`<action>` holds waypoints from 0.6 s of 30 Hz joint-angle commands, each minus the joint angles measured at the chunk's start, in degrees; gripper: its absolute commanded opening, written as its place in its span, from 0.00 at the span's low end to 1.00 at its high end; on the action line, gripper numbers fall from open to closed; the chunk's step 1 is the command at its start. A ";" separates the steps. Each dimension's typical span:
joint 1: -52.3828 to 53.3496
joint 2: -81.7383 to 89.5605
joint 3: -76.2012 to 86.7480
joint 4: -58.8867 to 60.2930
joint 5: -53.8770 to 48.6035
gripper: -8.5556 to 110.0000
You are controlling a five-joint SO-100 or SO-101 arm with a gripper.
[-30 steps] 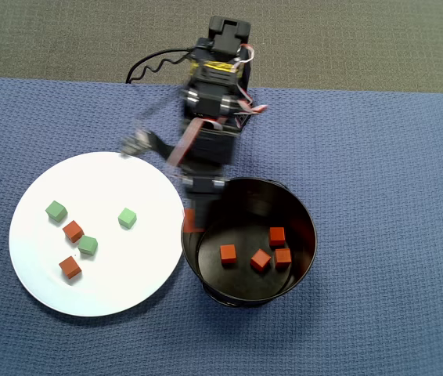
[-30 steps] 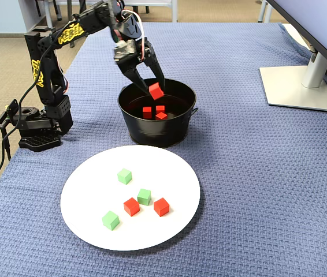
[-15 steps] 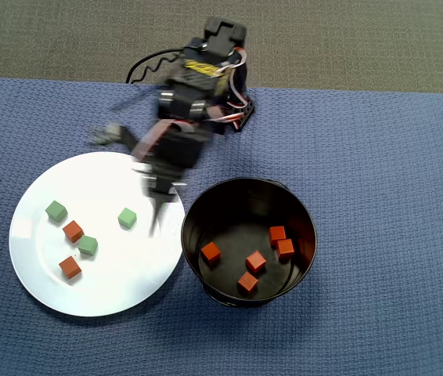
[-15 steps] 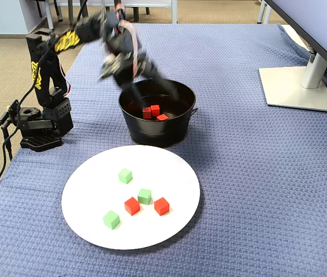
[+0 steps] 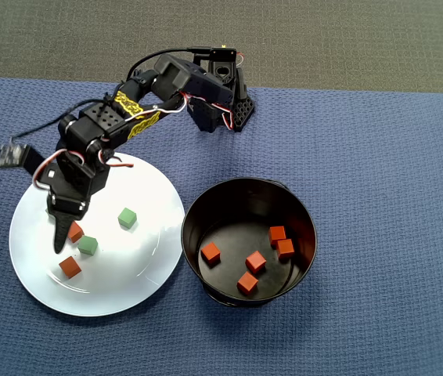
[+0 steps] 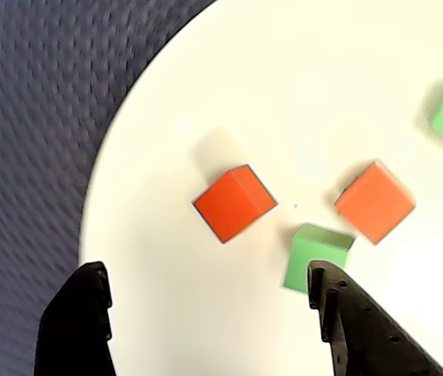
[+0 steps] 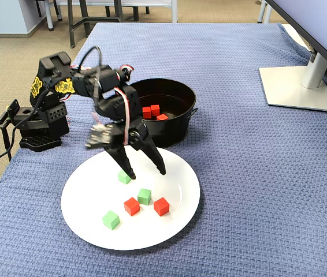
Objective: Pick up the red cubes from the white plate and place them in the black recipient
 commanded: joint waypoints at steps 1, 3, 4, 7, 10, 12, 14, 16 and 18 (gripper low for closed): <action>-1.05 -1.14 -3.25 -1.85 -22.94 0.29; -1.14 -2.90 -2.99 -3.52 -33.49 0.29; -1.05 -3.25 -3.25 -3.52 -37.00 0.28; 0.00 -3.43 -4.39 -3.16 -44.47 0.28; 0.88 -4.75 -3.78 -10.37 -47.37 0.28; 1.14 -5.89 -3.78 -13.45 -48.78 0.28; 1.14 -6.50 -3.96 -14.24 -49.39 0.28; 0.88 -7.47 -4.83 -14.50 -48.87 0.28; 0.62 -9.05 -6.24 -14.33 -48.25 0.28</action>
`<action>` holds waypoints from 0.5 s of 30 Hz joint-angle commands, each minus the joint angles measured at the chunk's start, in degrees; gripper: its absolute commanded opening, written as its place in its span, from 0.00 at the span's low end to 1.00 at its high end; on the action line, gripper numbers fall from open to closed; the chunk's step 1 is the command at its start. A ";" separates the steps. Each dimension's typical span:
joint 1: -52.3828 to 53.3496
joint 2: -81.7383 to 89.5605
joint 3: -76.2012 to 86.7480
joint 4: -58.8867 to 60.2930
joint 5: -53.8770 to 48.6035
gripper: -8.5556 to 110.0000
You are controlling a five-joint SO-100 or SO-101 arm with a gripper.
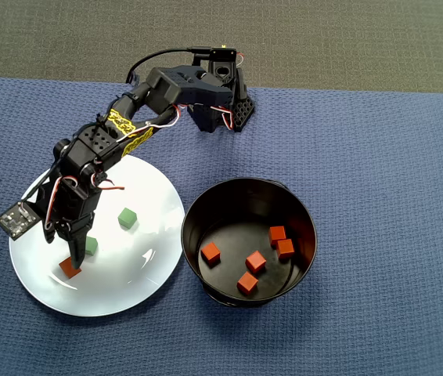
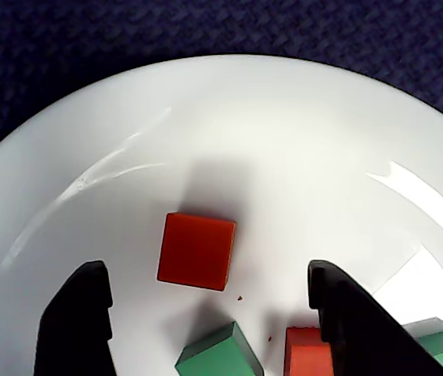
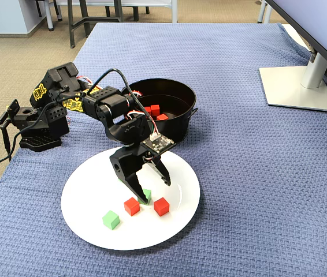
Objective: Pick up the red cubes from the white plate and place them in the black recipient
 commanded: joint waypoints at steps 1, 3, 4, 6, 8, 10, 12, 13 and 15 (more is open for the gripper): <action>0.53 -0.88 -5.63 -2.02 -0.44 0.28; 0.44 -1.93 -5.89 -2.46 -0.44 0.28; 0.44 -2.37 -5.89 -2.72 -0.53 0.28; 0.44 -3.16 -5.89 -3.43 -0.53 0.27; 0.35 -3.96 -5.89 -4.31 -0.35 0.27; 0.18 -4.66 -5.89 -5.19 0.18 0.27; -0.09 -5.19 -5.98 -5.89 0.88 0.26; -0.26 -5.54 -6.06 -5.98 1.32 0.26; -0.70 -6.24 -6.86 -6.06 2.37 0.26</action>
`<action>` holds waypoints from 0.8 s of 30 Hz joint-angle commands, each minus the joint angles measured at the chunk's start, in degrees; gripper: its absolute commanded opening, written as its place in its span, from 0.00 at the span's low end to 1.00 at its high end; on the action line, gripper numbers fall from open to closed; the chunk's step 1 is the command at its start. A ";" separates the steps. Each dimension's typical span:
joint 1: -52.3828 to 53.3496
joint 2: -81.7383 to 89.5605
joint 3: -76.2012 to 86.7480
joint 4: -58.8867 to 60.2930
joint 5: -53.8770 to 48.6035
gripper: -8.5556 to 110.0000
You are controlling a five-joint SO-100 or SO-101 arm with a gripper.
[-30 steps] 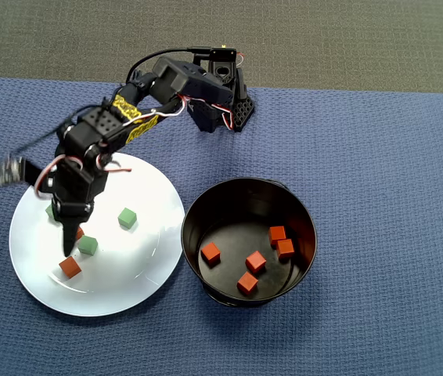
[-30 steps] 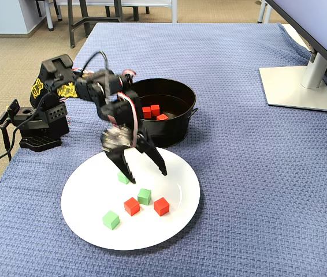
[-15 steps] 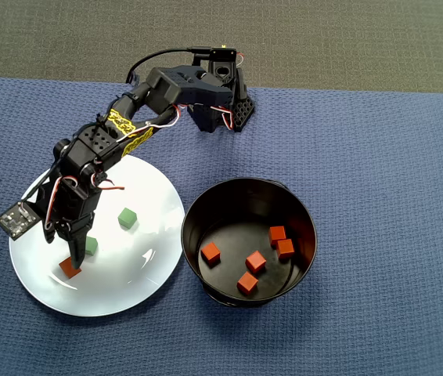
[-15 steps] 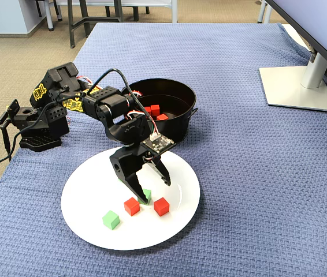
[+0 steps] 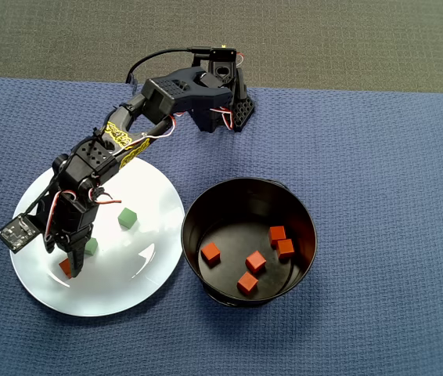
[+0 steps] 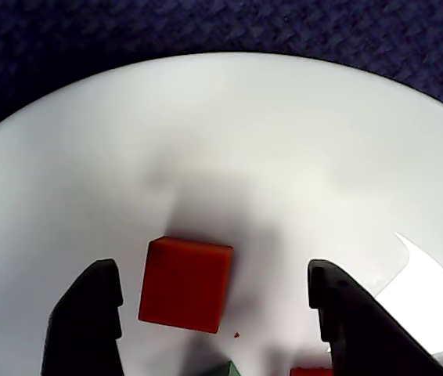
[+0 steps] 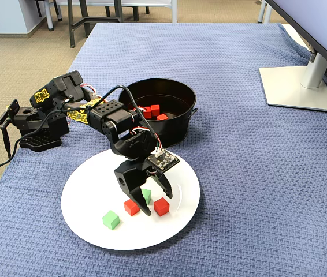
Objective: Pick up the red cubes from the white plate and place them in the black recipient
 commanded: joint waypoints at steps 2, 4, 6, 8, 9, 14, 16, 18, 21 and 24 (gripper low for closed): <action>-1.05 0.53 -4.48 -1.67 3.16 0.26; -1.49 0.26 -4.48 -1.58 3.78 0.26; -1.93 -0.09 -4.48 -2.02 4.39 0.25; -2.20 -0.53 -4.48 -2.11 4.57 0.25; -2.37 -0.70 -4.48 -2.11 4.75 0.25; -2.81 -2.20 -4.48 -3.25 5.45 0.24; -2.99 -2.29 -4.48 -3.25 5.80 0.22; -3.25 -2.20 -4.48 -3.25 6.33 0.20; -3.43 -2.20 -4.48 -3.78 7.56 0.14; -3.60 -2.11 -4.31 -3.96 8.61 0.09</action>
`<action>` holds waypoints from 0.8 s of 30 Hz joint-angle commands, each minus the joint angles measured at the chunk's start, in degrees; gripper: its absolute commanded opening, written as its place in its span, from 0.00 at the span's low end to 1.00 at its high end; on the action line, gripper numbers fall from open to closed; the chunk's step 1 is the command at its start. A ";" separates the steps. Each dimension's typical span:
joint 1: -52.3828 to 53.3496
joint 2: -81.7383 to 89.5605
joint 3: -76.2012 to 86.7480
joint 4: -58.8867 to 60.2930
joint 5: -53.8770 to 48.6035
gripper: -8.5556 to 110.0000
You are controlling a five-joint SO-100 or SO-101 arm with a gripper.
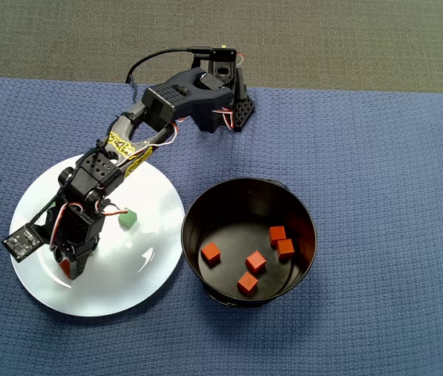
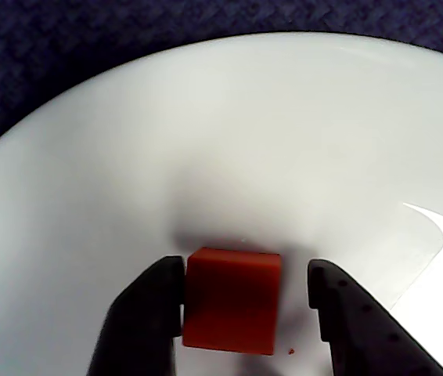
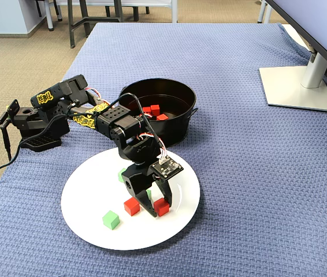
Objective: Pick up the red cubes from the white plate and place them in the black recipient
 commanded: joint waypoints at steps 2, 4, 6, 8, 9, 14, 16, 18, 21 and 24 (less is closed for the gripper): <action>-1.49 1.58 -3.25 -2.99 2.29 0.07; -1.49 1.85 -2.99 -3.34 2.90 0.07; -1.49 2.37 -2.99 -3.43 3.87 0.07; -1.41 3.52 -2.72 -3.34 5.27 0.07; -1.23 4.39 -2.55 -2.72 5.45 0.07; -1.05 14.77 1.76 1.32 5.19 0.07; -1.49 20.04 3.43 3.25 4.83 0.07; -2.37 26.28 6.68 4.48 5.45 0.07; -4.75 36.56 12.66 8.00 6.15 0.07; -8.26 46.32 20.13 9.67 7.29 0.07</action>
